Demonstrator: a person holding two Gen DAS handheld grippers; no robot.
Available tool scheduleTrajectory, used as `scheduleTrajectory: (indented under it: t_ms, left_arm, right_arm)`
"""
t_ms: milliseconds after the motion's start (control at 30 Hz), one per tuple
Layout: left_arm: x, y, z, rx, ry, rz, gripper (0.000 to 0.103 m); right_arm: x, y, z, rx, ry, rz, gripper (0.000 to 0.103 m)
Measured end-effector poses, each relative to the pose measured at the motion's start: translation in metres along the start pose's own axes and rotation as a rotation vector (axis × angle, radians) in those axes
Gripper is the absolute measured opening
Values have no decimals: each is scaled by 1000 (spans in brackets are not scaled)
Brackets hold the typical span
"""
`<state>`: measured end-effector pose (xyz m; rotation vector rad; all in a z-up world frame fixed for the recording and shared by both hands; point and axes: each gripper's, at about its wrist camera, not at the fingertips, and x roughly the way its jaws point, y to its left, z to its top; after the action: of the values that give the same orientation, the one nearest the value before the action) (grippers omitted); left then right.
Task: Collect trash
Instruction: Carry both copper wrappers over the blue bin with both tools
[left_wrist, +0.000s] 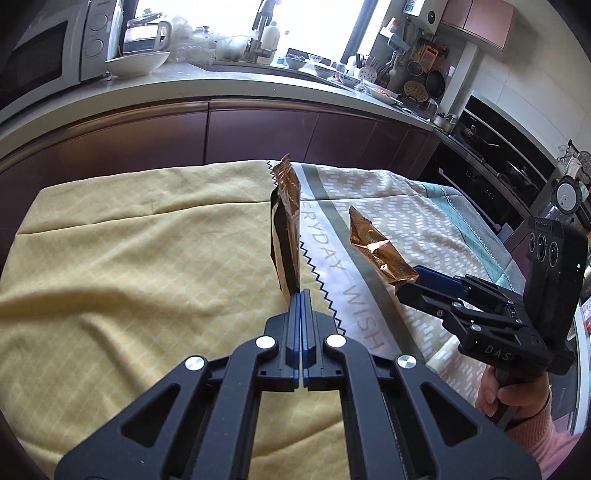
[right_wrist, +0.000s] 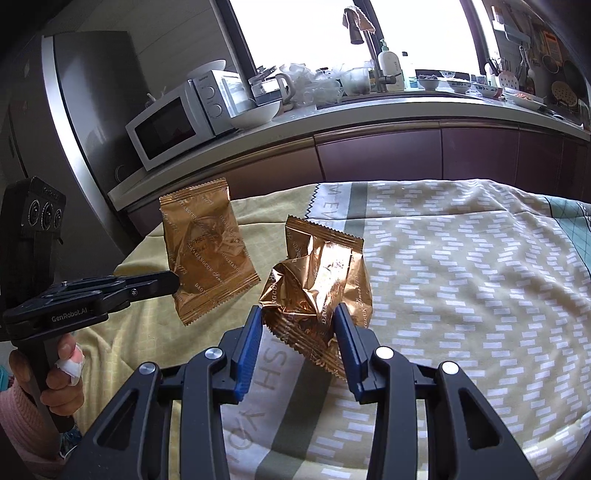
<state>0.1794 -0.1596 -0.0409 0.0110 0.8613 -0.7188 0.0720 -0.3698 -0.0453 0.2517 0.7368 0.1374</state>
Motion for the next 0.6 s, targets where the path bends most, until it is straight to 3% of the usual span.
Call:
scheduleTrajectory:
  t_ms: [600]
  left_arm:
    - [-125,68,-72,-109,-103,70,1]
  right_arm:
    - [9,101,-12,-112,36,207,38]
